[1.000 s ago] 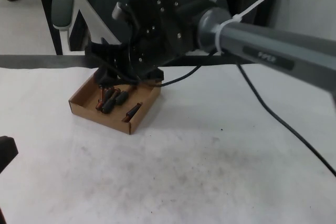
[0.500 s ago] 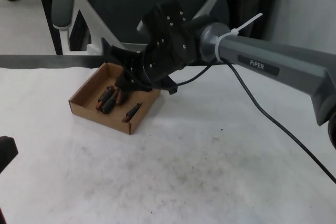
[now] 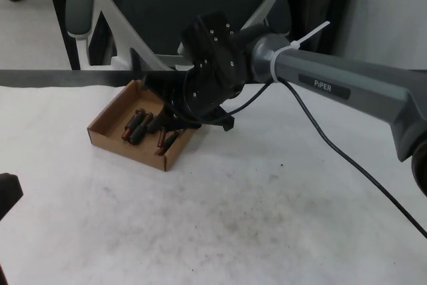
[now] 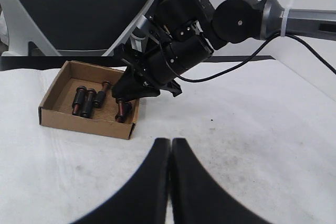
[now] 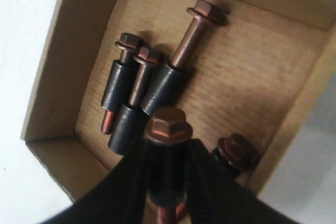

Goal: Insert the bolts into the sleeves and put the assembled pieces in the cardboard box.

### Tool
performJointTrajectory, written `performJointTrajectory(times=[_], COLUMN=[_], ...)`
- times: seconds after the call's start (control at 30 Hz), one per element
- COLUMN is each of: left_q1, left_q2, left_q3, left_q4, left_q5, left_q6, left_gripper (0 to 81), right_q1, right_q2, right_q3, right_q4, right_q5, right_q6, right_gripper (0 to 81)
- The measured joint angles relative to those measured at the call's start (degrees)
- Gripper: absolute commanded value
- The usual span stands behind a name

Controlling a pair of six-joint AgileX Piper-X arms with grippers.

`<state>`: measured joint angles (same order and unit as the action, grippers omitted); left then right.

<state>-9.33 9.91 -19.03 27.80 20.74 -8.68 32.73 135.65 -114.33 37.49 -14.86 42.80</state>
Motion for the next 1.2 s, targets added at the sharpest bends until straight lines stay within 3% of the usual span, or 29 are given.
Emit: performJointTrajectory(times=[0.13,0.2,0.23,0.37,0.47,0.6,0.93,1.2], left_q1=[0.0,0.0,0.0,0.0,0.0,0.0,0.0,0.0], left_q2=[0.0,0.0,0.0,0.0,0.0,0.0,0.0,0.0], left_q3=[0.0,0.0,0.0,0.0,0.0,0.0,0.0,0.0], left_q4=[0.0,0.0,0.0,0.0,0.0,0.0,0.0,0.0], left_q5=[0.0,0.0,0.0,0.0,0.0,0.0,0.0,0.0], left_q6=[0.0,0.0,0.0,0.0,0.0,0.0,3.1,3.1], left_gripper=[0.8,0.8,0.8,0.8,0.8,0.8,0.8,0.8], right_q1=[0.0,0.0,0.0,0.0,0.0,0.0,-0.3,-2.8], right_q2=[0.0,0.0,0.0,0.0,-0.3,-1.7,-10.5,-19.8], right_q3=[0.0,-0.4,-0.4,-0.4,-0.4,-0.4,-0.4,7.1], right_q4=[0.6,0.2,0.2,-0.1,-0.7,-0.8,2.5,5.1], right_q5=[0.0,-0.5,-0.4,-0.4,-0.3,0.2,5.6,5.6], right_q6=[-0.5,-0.7,-0.7,-1.7,-5.2,-8.9,-28.9,-36.0], right_gripper=[45.9,53.6,53.5,44.9,32.4,1.8,0.2,0.2])
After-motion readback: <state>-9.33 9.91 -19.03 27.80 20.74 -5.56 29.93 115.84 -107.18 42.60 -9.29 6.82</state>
